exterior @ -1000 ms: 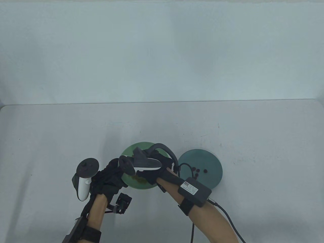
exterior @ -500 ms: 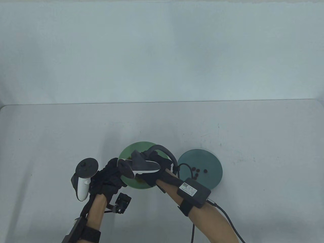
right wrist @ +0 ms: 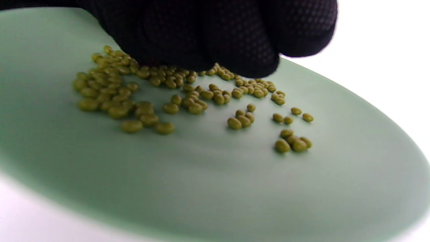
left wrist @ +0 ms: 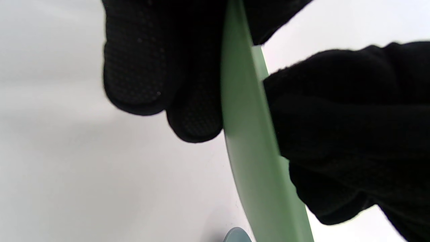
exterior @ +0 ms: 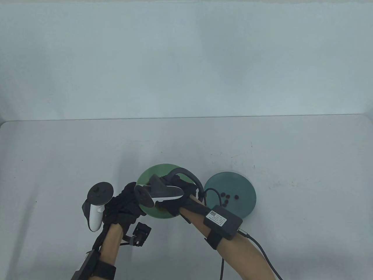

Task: Pick cranberries with hand pinch into plate

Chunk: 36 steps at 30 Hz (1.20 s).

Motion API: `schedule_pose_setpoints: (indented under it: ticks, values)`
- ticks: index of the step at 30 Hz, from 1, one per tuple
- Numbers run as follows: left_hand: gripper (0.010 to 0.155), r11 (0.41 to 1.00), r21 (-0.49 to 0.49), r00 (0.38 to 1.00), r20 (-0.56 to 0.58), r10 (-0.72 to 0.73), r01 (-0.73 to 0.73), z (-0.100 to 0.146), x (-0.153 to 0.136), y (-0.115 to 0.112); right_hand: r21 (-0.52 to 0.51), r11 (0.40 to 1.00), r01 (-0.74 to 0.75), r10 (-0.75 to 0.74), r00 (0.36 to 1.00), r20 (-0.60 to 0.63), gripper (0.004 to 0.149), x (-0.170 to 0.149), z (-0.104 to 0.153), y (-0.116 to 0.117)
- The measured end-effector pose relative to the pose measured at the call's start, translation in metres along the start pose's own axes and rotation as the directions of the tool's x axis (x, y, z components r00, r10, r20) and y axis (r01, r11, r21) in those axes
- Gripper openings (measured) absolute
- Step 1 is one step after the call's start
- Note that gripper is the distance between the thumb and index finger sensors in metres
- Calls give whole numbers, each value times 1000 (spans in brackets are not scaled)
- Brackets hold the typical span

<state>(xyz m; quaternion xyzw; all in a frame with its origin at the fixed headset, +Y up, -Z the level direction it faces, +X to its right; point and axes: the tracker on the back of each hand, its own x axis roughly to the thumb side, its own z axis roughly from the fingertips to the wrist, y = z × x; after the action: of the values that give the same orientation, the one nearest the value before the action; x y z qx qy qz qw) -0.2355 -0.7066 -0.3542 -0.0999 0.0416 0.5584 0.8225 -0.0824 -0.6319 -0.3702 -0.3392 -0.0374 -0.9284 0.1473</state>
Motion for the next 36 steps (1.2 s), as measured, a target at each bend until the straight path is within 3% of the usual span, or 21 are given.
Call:
schedule_pose_setpoints:
  ticks: [17,24,36]
  values:
    - [57,1000,-1,1000,-2,4,-4,0,0,0,0,999,33,-33,999,33,48,1,-3,0]
    - [57,1000,0,1000,-4,-2,2,0,0,0,-39,997,62,-61,998,26,48,-7,4,-14]
    - [57,1000,2,1000,-12,-10,10,0,0,0,-115,991,68,-79,992,-96,48,-62,42,-35]
